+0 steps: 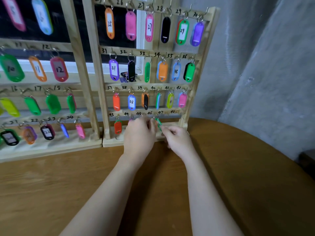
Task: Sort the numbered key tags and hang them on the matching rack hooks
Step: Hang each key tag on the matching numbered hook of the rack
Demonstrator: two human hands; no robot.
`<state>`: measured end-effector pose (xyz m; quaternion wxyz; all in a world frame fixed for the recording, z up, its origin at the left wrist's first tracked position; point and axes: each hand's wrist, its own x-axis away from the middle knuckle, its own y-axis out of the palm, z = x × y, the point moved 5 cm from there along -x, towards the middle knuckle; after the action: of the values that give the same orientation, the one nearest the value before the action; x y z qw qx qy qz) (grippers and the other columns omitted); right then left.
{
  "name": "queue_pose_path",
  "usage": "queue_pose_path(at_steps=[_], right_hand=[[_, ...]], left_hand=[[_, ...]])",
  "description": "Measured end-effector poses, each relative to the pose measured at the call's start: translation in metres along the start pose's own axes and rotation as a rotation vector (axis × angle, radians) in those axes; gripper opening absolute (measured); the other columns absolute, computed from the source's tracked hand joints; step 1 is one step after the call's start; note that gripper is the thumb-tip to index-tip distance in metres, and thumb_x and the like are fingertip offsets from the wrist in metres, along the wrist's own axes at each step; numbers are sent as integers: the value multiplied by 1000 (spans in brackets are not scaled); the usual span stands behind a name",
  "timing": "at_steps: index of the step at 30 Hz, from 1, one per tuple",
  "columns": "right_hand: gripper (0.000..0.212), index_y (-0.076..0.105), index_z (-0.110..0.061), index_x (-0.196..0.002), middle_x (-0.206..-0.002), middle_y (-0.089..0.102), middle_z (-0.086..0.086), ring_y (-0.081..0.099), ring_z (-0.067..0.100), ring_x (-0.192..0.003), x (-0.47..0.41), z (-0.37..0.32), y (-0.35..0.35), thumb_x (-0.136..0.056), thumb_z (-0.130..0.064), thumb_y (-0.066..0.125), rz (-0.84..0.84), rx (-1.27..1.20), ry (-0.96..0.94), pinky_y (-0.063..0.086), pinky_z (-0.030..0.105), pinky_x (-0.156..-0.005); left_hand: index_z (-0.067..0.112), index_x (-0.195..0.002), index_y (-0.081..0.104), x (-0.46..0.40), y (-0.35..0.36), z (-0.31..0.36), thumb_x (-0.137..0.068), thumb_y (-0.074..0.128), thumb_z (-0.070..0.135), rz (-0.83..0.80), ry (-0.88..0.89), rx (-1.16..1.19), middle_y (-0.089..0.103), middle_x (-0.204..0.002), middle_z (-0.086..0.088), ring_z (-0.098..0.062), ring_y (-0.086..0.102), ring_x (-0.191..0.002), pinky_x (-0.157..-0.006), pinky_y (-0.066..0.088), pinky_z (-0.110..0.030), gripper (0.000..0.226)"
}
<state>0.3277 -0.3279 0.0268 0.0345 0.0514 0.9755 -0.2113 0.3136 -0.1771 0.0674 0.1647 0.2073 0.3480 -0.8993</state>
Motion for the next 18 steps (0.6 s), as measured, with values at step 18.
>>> queue_pose_path(at_steps=[18], right_hand=[[21, 68, -33, -81, -69, 67, -9, 60, 16, -85, 219, -42, -93, -99, -30, 57, 119, 335, -78, 53, 36, -71]], left_hand=[[27, -91, 73, 181, -61, 91, -99, 58, 30, -316, 242, 311, 62, -60, 13, -10, 59, -59, -65, 51, -32, 17]])
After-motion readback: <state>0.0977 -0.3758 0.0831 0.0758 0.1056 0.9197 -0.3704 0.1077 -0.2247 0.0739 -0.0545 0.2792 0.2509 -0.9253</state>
